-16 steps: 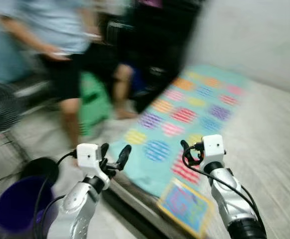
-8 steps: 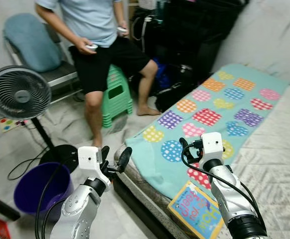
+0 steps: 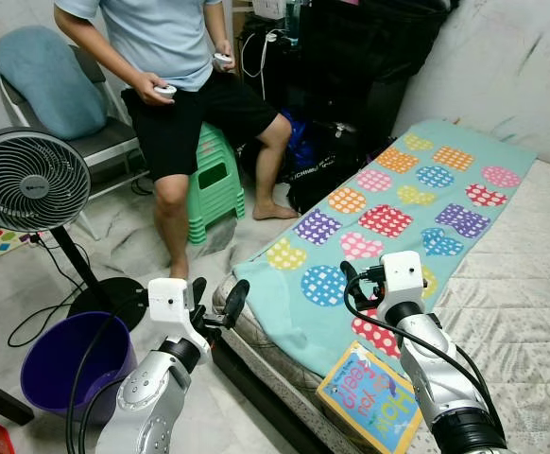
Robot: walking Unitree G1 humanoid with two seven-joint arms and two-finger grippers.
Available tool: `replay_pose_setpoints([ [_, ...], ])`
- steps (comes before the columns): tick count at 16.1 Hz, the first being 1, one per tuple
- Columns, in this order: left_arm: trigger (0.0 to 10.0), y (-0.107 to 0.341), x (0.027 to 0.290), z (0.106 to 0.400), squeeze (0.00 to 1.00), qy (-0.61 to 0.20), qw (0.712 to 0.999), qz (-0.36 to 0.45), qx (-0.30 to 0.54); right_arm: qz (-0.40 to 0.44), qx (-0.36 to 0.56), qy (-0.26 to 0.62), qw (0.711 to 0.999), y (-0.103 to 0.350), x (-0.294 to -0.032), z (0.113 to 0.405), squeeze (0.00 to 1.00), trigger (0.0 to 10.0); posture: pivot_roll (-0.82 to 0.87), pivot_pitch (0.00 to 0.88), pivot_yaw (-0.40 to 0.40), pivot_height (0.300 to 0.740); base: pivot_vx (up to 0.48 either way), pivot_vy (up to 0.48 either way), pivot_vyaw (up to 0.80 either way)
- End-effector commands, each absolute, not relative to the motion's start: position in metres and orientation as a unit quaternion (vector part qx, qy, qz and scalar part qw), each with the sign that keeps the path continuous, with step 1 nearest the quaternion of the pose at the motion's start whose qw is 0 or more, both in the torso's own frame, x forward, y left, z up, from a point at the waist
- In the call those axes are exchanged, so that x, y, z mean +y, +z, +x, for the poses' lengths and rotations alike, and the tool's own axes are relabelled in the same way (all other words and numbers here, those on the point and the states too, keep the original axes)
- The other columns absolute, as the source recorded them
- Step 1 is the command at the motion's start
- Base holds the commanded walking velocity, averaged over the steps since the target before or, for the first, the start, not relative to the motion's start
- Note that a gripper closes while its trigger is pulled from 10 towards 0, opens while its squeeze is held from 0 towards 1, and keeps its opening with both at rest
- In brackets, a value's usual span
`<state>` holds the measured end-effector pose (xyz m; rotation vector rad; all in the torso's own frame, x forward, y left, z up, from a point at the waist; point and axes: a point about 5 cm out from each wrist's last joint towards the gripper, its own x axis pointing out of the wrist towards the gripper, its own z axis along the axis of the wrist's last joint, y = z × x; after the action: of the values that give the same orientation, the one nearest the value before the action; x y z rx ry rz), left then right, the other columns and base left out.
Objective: Clean up the room
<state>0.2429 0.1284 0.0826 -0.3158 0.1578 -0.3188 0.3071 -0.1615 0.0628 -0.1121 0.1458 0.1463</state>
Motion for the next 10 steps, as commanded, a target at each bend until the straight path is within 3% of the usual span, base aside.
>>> replay_pose_setpoints([
  [1, 10.0, 0.0841, 0.1286, 0.2457, 0.00, -0.157, 0.973, -0.153, 0.077, -0.056, 0.072, 0.069, 0.993, 0.0634, -0.1625, 0.3081, 0.00, 10.0, -0.09, 0.000, -0.008, 0.740, 0.000, 0.000, 0.00],
  [5, 10.0, 0.0846, 0.1281, 0.2452, 0.00, -0.158, 0.972, -0.155, 0.077, -0.054, 0.075, 0.069, 0.993, 0.0625, -0.1624, 0.3078, 0.00, 10.0, -0.09, 0.000, -0.008, 0.740, 0.000, 0.000, 0.00],
  [10, 10.0, 0.0844, 0.1278, 0.2454, 0.00, -0.158, 0.972, -0.154, 0.078, -0.054, 0.078, 0.061, 0.994, 0.0624, -0.1647, 0.3088, 0.00, 10.0, -0.09, 0.000, -0.009, 0.740, 0.000, 0.000, -0.80],
])
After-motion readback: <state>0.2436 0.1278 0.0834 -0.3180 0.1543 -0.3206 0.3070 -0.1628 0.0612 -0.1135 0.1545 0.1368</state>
